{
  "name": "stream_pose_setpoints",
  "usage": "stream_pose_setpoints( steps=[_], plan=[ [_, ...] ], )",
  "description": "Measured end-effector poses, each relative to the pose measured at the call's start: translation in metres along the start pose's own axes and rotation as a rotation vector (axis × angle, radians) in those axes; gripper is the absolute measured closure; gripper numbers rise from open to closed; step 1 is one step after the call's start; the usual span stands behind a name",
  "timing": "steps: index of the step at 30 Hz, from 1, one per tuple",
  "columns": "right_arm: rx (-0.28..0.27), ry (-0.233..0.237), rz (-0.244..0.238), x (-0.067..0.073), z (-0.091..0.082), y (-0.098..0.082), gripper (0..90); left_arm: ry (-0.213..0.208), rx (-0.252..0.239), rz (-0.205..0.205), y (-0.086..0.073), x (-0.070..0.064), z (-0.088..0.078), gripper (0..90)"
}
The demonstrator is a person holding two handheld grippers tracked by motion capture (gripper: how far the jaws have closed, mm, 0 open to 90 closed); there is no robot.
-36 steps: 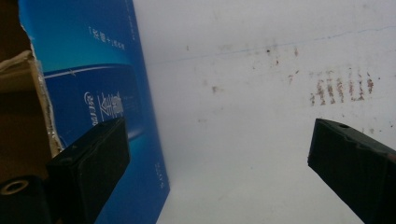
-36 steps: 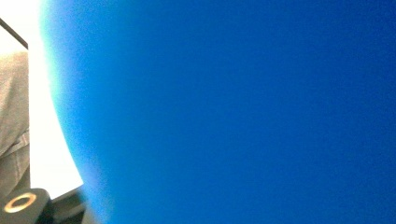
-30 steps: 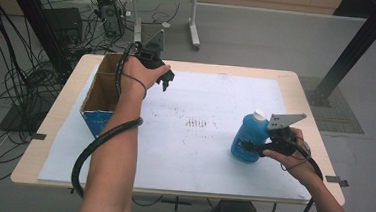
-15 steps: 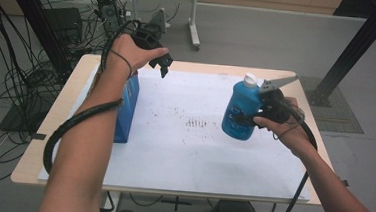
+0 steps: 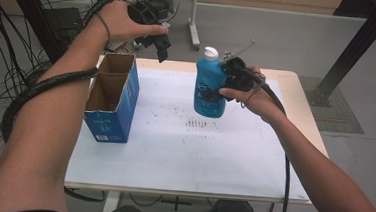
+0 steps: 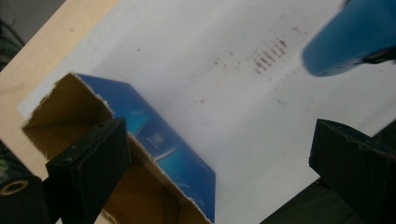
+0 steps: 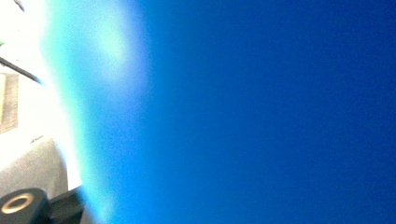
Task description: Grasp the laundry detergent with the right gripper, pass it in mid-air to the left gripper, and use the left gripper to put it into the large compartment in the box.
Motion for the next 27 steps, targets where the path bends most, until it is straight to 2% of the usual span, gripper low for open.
stream_pose_setpoints(
  steps=[2, 5, 8, 9, 10, 13, 16, 18, 22, 27],
  plan=[
    [0.006, 0.007, -0.004, 0.001, 0.004, 0.004, 44.6, 0.001, -0.005, 0.031, -0.001, -0.002, -0.003, 5.7],
    [0.024, 0.010, -0.033, 0.004, 0.018, 0.015, 44.6, -0.011, -0.006, 0.099, -0.005, -0.007, -0.007, 5.8],
    [0.010, 0.022, -0.047, 0.007, 0.030, 0.025, 44.6, -0.013, 0.000, 0.162, -0.008, -0.013, -0.010, 5.5],
    [0.002, 0.042, -0.065, 0.010, 0.037, 0.031, 44.5, 0.021, 0.020, 0.199, -0.010, -0.017, -0.011, 5.6],
    [0.002, 0.042, -0.065, 0.010, 0.037, 0.031, 44.5, 0.021, 0.020, 0.199, -0.010, -0.017, -0.011, 6.0],
    [-0.021, 0.066, -0.110, 0.016, 0.050, 0.040, 44.6, 0.045, 0.036, 0.250, -0.013, -0.023, -0.015, 6.0],
    [-0.036, 0.075, -0.123, 0.019, 0.056, 0.042, 44.6, 0.048, 0.033, 0.264, -0.016, -0.025, -0.016, 5.9],
    [-0.050, 0.077, -0.149, 0.023, 0.060, 0.044, 44.6, 0.055, 0.043, 0.273, -0.018, -0.026, -0.016, 5.6],
    [-0.085, 0.097, -0.210, 0.037, 0.069, 0.053, 44.6, 0.027, 0.052, 0.304, -0.024, -0.034, -0.013, 5.1],
    [-0.089, 0.096, -0.237, 0.045, 0.074, 0.060, 44.5, 0.036, 0.071, 0.321, -0.028, -0.038, -0.009, 5.2]
  ],
)
Point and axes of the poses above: each handheld gripper's, and its own axes: z roughly forward along the jaws, y roughly out of its top, x roughly to its left, the point moved 6 cm from there along z, roughly forward along the jaws, and after that the axes turned 12 degrees about x, right-handed, at the moved point
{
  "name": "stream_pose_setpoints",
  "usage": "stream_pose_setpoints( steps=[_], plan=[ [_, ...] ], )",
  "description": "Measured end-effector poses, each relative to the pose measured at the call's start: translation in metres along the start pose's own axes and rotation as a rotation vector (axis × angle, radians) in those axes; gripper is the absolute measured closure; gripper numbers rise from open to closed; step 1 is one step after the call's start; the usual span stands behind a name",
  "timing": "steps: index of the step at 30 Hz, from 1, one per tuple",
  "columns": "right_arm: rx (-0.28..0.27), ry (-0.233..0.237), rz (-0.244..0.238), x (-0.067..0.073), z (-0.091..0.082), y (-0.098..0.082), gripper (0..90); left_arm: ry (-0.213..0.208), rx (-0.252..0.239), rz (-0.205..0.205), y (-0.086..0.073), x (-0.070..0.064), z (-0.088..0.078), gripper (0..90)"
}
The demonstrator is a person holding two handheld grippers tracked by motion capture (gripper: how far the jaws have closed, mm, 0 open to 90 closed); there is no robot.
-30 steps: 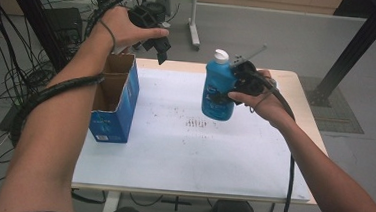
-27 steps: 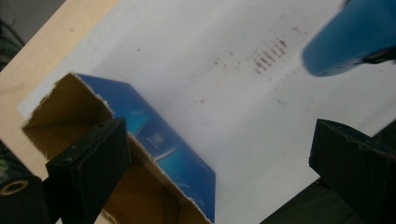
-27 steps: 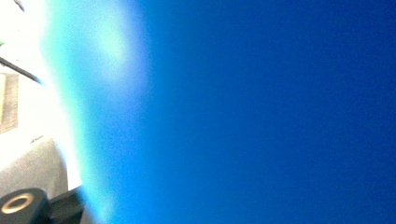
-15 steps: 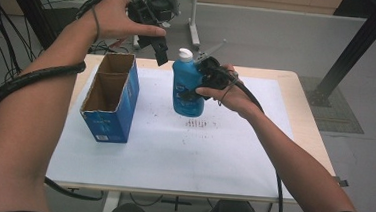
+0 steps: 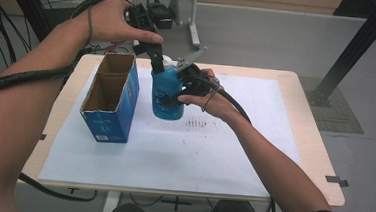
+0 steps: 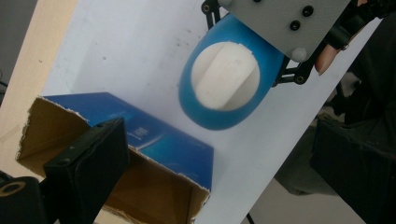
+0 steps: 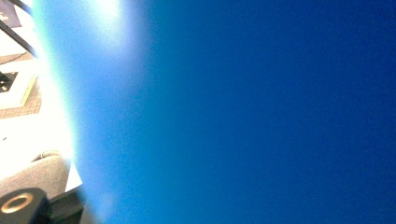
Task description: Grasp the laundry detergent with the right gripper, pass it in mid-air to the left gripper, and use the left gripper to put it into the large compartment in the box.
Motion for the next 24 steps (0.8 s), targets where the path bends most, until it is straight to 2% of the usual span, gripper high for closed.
stream_pose_setpoints(
  steps=[8, 12, 16, 20, 24],
  plan=[
    [-0.018, 0.021, -0.035, 0.009, 0.008, 0.006, 44.3, -0.002, 0.000, 0.062, 0.004, -0.015, 0.013, 5.0],
    [-0.029, 0.039, -0.055, 0.017, 0.008, 0.005, 44.3, -0.007, 0.024, 0.077, 0.004, -0.019, 0.019, 5.3],
    [-0.034, 0.067, -0.062, 0.022, 0.007, 0.002, 44.3, -0.014, 0.022, 0.094, 0.006, -0.022, 0.024, 5.1],
    [-0.021, 0.067, -0.091, 0.026, 0.005, 0.001, 44.4, -0.023, 0.028, 0.097, 0.008, -0.025, 0.027, 4.9],
    [-0.027, 0.080, -0.095, 0.028, 0.002, 0.001, 44.3, -0.026, 0.045, 0.116, 0.011, -0.028, 0.030, 5.0]
  ],
)
Point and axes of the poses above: each handheld gripper's, and its own axes: z roughly forward along the jaws, y roughly out of its top, x roughly to its left, the point moved 6 cm from there along z, roughly forward along the jaws, and after that the axes turned 12 degrees about x, right-handed, at the moved point
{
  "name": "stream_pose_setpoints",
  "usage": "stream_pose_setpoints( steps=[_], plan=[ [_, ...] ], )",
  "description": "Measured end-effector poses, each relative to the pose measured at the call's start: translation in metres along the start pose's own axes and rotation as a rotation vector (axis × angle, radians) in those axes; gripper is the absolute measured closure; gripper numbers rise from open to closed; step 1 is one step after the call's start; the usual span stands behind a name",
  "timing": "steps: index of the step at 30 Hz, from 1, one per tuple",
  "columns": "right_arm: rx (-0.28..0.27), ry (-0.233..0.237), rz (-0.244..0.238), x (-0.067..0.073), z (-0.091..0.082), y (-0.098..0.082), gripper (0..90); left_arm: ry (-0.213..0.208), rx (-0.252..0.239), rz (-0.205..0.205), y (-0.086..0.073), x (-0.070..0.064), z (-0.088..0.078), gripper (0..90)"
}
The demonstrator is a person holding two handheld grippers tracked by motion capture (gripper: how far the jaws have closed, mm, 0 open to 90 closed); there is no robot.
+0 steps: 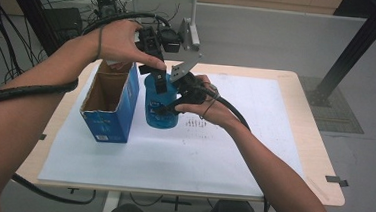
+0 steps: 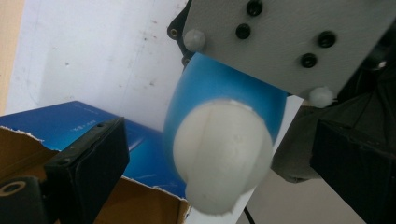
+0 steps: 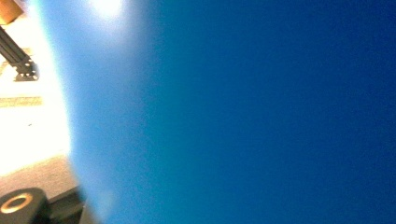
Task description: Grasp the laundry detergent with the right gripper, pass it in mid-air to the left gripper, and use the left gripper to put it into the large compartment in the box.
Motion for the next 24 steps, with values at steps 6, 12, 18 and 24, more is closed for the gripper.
stream_pose_setpoints(
  steps=[6, 12, 18, 24],
  plan=[
    [-0.003, -0.011, -0.018, 0.002, -0.005, 0.001, 44.3, 0.008, 0.014, 0.028, 0.007, -0.002, 0.000, 5.0],
    [0.006, -0.014, -0.022, 0.002, -0.010, -0.001, 44.2, 0.008, 0.038, 0.041, 0.010, -0.004, 0.005, 5.0],
    [0.003, -0.014, -0.029, 0.004, -0.012, 0.000, 44.2, 0.018, 0.038, 0.039, 0.011, -0.004, 0.006, 5.1],
    [-0.003, -0.016, -0.048, 0.005, -0.012, 0.005, 44.2, 0.017, 0.045, 0.043, 0.010, -0.005, 0.007, 5.0]
  ],
)
Point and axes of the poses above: each handheld gripper's, and its own axes: z roughly forward along the jaws, y roughly out of its top, x roughly to its left, the point moved 6 cm from there along z, roughly forward along the jaws, and after that the axes turned 12 degrees about x, right-handed, at the moved point
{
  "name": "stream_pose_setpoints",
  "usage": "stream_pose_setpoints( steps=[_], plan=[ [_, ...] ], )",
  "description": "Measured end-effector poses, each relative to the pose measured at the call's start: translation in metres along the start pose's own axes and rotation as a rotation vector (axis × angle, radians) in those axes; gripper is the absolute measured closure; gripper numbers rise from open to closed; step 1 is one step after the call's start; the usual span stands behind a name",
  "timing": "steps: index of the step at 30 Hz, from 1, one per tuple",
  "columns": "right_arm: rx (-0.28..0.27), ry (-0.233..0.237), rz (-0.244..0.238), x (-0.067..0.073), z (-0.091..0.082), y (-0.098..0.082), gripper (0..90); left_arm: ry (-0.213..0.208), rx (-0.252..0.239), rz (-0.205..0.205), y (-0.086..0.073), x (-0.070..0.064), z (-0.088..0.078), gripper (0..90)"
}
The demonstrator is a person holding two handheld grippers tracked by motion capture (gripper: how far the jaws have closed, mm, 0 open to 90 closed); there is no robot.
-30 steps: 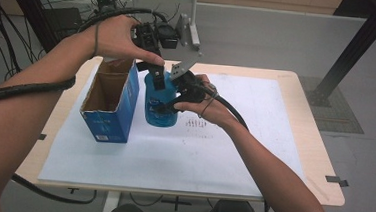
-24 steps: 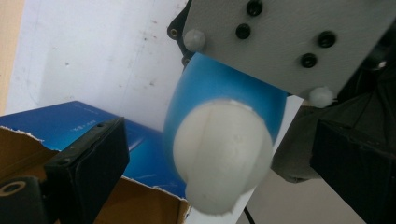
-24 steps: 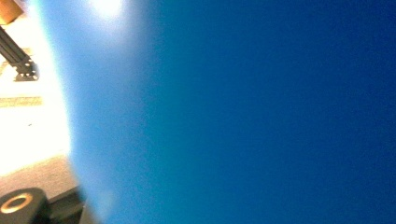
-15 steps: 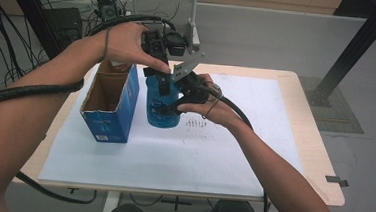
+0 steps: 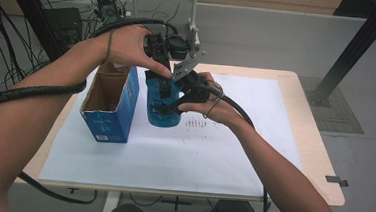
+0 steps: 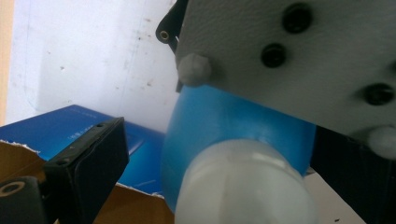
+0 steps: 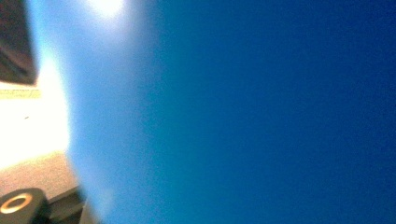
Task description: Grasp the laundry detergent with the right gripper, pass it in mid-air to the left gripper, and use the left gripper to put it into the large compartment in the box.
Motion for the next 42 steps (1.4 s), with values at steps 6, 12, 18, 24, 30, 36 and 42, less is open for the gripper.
stream_pose_setpoints(
  steps=[6, 12, 18, 24, 30, 36, 42],
  plan=[
    [-0.002, -0.012, -0.015, -0.0009, -0.0003, 0.0013, 44.2, -0.001, 0.006, 0.002, -0.0002, -0.0009, 0.0032, 5.2],
    [0.001, -0.013, -0.011, -0.0004, -0.0017, 0.0009, 44.2, -0.008, 0.006, 0.004, 0.0008, -0.0025, 0.0063, 5.4],
    [-0.003, -0.017, -0.012, -0.0007, -0.0032, 0.0013, 44.2, -0.005, 0.004, 0.009, 0.0005, -0.0026, 0.0058, 5.4],
    [-0.003, -0.012, -0.013, 0.0002, -0.0023, 0.0019, 44.1, -0.014, 0.002, 0.004, -0.0008, -0.0026, 0.0062, 5.3],
    [-0.006, -0.011, -0.020, 0.0005, -0.0013, 0.0025, 44.1, -0.012, -0.002, 0.003, -0.0017, -0.0030, 0.0058, 5.4],
    [-0.002, -0.015, -0.010, -0.0001, -0.0019, 0.0021, 44.1, -0.011, -0.005, 0.011, 0.0002, -0.0042, 0.0042, 5.5],
    [0.000, -0.015, -0.013, 0.0003, -0.0035, 0.0024, 44.2, -0.008, -0.013, 0.012, 0.0011, -0.0047, 0.0027, 5.5]
  ],
)
Point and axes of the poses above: each handheld gripper's, and its own axes: z roughly forward along the jaws, y roughly out of its top, x roughly to its left, the point moved 6 cm from there along z, roughly forward along the jaws, and after that the axes turned 12 degrees about x, right-handed, at the moved point
